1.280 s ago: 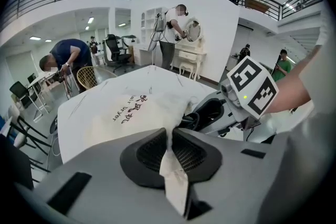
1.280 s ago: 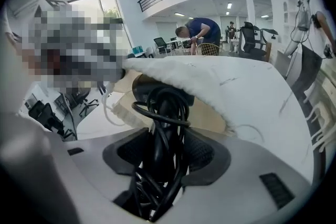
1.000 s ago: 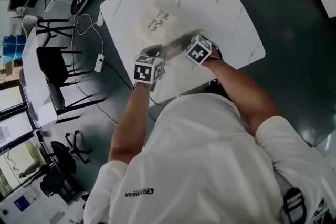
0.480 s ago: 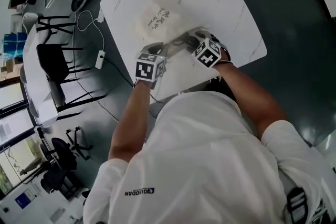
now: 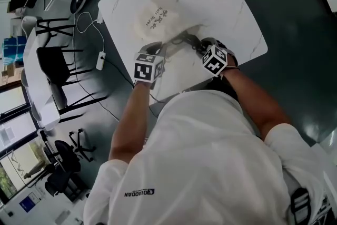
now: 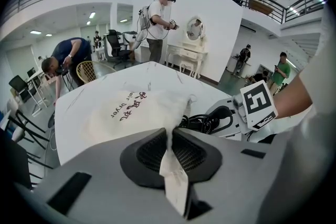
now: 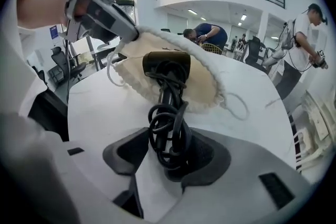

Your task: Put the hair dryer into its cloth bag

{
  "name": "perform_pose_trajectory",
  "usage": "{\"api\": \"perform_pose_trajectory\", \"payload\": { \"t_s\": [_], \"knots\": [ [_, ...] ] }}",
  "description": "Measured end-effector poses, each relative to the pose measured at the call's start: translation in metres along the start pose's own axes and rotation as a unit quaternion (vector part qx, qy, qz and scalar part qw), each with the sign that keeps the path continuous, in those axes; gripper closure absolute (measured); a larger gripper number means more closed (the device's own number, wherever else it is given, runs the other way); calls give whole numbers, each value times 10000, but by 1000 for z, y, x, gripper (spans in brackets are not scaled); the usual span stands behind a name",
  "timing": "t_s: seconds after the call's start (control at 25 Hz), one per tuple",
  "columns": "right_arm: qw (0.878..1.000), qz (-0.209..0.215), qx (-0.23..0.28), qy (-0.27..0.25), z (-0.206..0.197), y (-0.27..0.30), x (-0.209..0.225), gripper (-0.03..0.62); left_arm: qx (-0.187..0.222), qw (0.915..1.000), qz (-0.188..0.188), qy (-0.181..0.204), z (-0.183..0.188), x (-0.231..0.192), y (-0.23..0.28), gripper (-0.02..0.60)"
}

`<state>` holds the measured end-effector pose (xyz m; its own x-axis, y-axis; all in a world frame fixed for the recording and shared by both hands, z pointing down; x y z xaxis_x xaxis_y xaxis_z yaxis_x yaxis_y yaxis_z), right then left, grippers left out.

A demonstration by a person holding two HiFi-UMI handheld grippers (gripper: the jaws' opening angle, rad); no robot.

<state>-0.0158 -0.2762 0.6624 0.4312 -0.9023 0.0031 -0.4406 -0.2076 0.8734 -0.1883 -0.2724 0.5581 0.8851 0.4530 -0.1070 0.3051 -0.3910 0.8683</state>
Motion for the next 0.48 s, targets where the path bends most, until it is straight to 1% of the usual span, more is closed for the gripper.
{"api": "perform_pose_trajectory", "payload": {
  "t_s": [0.08,0.2,0.36,0.48],
  "knots": [
    [9999,52,90,-13,1,-2,0,373,4,10000,-3,-9,0,0,1,525],
    [9993,94,372,-9,5,-9,0,381,3,10000,-21,-35,0,1,3,525],
    [9973,153,710,-56,21,-20,0,388,60,10000,-3,-28,4,1,-2,525],
    [9966,192,792,-88,35,-22,3,391,156,9998,-49,-64,10,5,-6,525]
  ]
}}
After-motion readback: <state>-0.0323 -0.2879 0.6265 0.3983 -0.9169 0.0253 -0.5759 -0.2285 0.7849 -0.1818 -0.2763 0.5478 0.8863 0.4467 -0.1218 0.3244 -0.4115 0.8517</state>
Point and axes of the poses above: the fingertips, and each gripper's own axes: y forward along the fingers, x to its right, z out of its top, the point moved 6 cm from there along -y, backward along the fingers, and after that the axes turned 8 degrees about -x, right-handed, at the moved point
